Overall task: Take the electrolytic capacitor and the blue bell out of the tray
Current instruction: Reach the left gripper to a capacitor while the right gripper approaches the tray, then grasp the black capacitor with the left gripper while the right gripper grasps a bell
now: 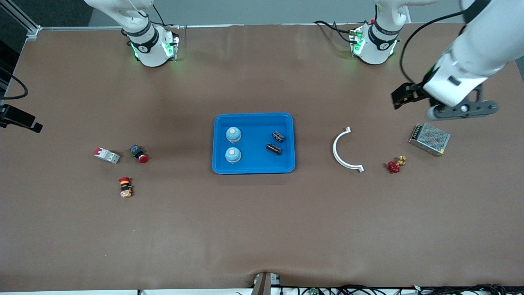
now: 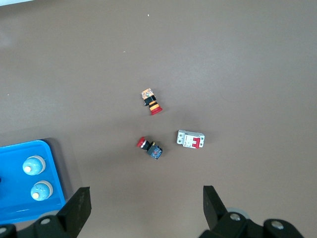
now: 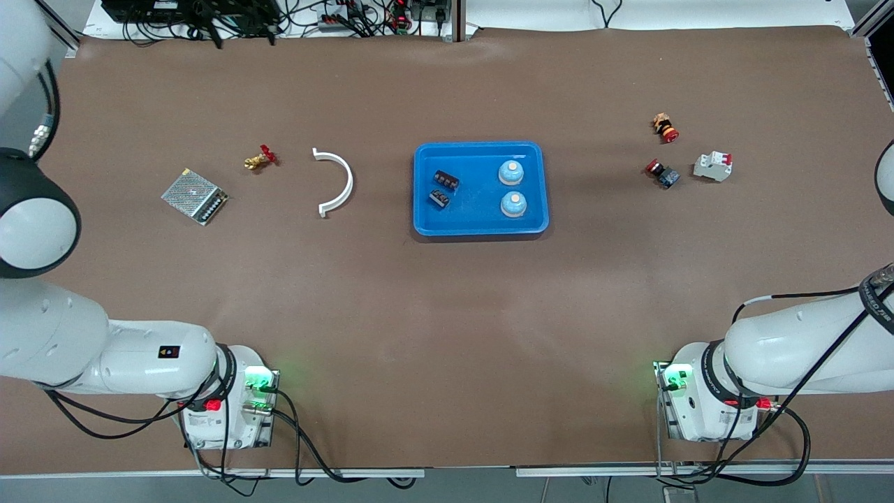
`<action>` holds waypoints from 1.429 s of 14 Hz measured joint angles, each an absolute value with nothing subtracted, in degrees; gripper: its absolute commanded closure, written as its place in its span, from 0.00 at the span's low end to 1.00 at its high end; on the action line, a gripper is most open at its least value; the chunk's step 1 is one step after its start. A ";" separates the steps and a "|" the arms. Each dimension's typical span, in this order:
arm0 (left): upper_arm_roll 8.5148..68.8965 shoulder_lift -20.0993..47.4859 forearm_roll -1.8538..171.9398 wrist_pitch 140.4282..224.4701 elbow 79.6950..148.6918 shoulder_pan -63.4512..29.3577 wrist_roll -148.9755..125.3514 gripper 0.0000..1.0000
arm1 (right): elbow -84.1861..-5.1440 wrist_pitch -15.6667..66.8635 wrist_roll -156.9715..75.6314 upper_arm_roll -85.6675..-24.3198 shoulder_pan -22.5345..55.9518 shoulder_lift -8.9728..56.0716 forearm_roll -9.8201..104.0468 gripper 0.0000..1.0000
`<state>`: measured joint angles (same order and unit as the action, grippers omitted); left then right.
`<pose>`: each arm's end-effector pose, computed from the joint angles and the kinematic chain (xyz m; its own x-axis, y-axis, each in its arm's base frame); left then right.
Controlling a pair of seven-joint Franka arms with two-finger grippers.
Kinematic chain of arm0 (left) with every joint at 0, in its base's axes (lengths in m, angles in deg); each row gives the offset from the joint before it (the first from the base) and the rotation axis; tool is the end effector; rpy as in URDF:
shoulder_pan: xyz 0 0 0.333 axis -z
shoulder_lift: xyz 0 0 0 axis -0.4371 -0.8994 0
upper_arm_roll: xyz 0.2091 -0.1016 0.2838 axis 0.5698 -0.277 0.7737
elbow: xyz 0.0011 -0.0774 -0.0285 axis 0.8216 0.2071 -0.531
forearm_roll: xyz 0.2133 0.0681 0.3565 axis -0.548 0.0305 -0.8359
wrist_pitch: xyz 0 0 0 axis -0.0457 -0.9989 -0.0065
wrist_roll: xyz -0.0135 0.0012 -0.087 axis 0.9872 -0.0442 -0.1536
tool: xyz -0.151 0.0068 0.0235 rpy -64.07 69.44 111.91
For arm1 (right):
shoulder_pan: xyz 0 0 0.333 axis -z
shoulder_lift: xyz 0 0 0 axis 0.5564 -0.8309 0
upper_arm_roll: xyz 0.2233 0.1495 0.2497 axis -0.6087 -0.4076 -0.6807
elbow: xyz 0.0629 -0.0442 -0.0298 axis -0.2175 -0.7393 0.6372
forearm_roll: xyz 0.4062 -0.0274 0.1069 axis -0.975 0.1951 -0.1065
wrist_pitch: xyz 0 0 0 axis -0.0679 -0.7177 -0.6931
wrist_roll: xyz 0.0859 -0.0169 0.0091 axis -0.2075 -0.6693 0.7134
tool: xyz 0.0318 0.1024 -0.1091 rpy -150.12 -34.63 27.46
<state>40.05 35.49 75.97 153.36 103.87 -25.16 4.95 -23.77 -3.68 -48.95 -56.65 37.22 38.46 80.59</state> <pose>0.5701 -0.1753 0.5954 0.9914 0.0971 -0.0880 0.0958 -0.9952 -0.0184 0.6271 -0.0662 0.6374 0.9842 -0.1766 -0.0100 -0.1769 -0.9830 -0.0497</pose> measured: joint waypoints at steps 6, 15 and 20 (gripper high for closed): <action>34.69 28.74 75.97 159.02 104.52 -21.65 19.96 0.00 | -34.69 3.83 -58.38 -57.20 36.61 39.22 79.67 0.00; 34.52 13.21 74.64 173.15 105.10 -8.97 45.08 0.06 | -60.14 28.42 -78.94 -57.77 27.30 43.74 79.24 0.00; 34.53 4.61 73.18 179.65 105.17 -4.21 60.51 0.26 | -64.42 35.90 -100.65 -58.09 14.64 42.93 79.24 0.00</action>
<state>34.53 4.61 73.18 179.65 105.17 -4.21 60.51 -64.42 35.90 -100.65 -58.09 14.64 42.93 79.24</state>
